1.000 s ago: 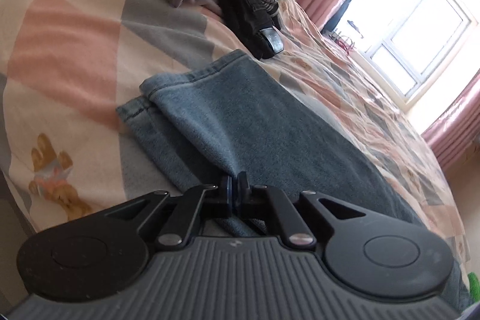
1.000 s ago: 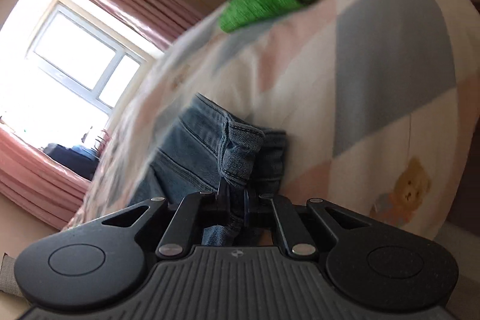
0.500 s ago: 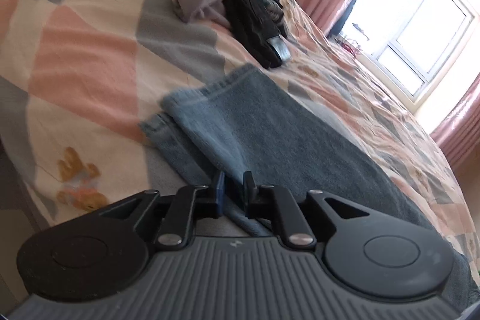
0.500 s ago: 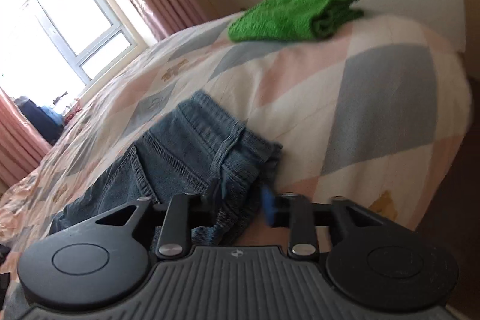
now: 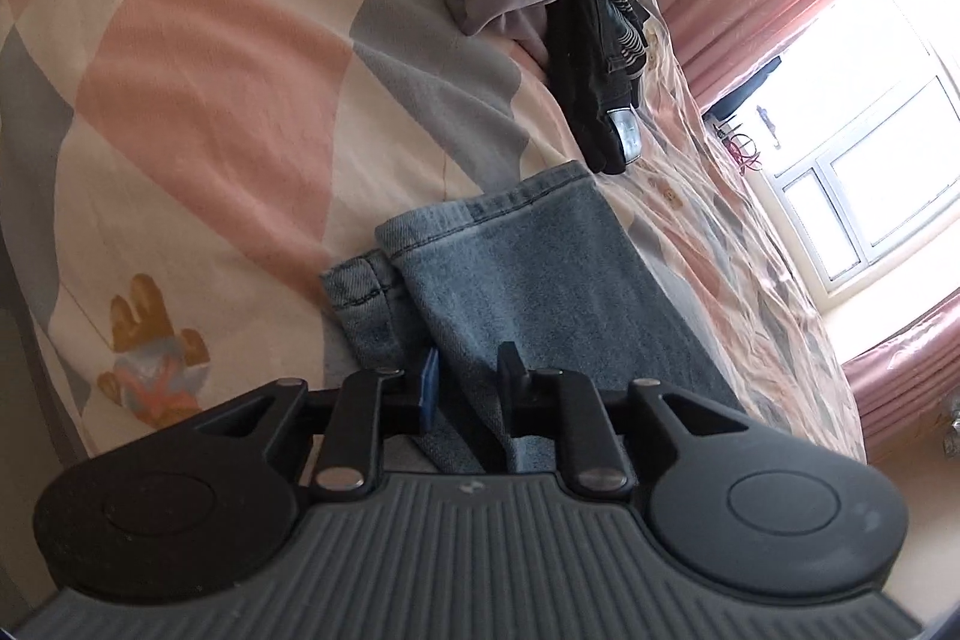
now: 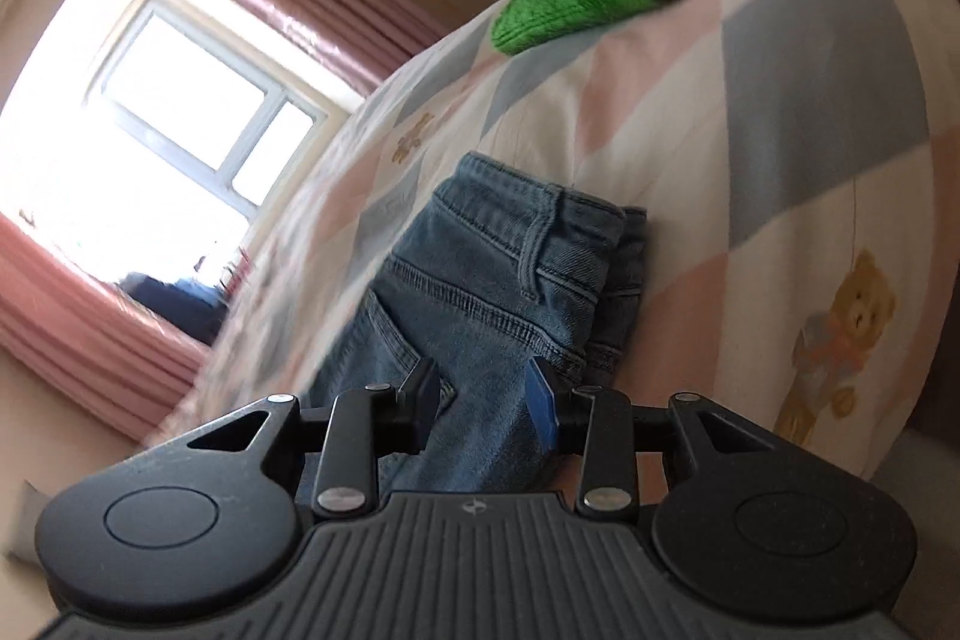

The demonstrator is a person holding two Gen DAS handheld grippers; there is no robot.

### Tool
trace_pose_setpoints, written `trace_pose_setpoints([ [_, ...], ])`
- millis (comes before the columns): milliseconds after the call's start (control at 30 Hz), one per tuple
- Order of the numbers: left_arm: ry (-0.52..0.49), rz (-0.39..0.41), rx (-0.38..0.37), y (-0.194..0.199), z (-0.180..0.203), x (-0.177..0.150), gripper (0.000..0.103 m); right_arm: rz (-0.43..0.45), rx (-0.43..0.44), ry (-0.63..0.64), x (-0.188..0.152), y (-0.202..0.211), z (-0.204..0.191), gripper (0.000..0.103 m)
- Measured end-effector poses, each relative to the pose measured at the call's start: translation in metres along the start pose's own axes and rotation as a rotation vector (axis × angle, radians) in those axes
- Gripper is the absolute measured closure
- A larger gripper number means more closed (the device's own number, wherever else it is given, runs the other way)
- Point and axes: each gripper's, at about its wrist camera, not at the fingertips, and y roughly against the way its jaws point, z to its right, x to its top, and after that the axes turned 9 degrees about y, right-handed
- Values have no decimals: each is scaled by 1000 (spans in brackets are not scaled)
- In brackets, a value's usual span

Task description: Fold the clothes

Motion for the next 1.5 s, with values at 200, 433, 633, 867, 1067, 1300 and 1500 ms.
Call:
trace_pose_setpoints([
  [200,-30,-5,0,-3,4,-5,79,29,25,-86,19,7,18,66],
  [433,-30,-11,-3,-2,5,-4,77,30,-15,-80,23,4,18,67],
  [633,-50,-15,-1,-5,8,-7,74,29,-18,-72,23,3,27,67],
  [867,-81,-12,-42,-1,11,-7,102,-9,-70,-32,25,-27,21,89],
  [1067,-185,55,-81,25,12,-22,102,33,-68,48,38,-21,3,92],
  [1300,-94,23,-66,14,-10,-28,101,22,-96,8,40,-33,13,92],
  [1500,-237,79,28,19,-1,-32,90,6,-156,101,34,-37,0,79],
])
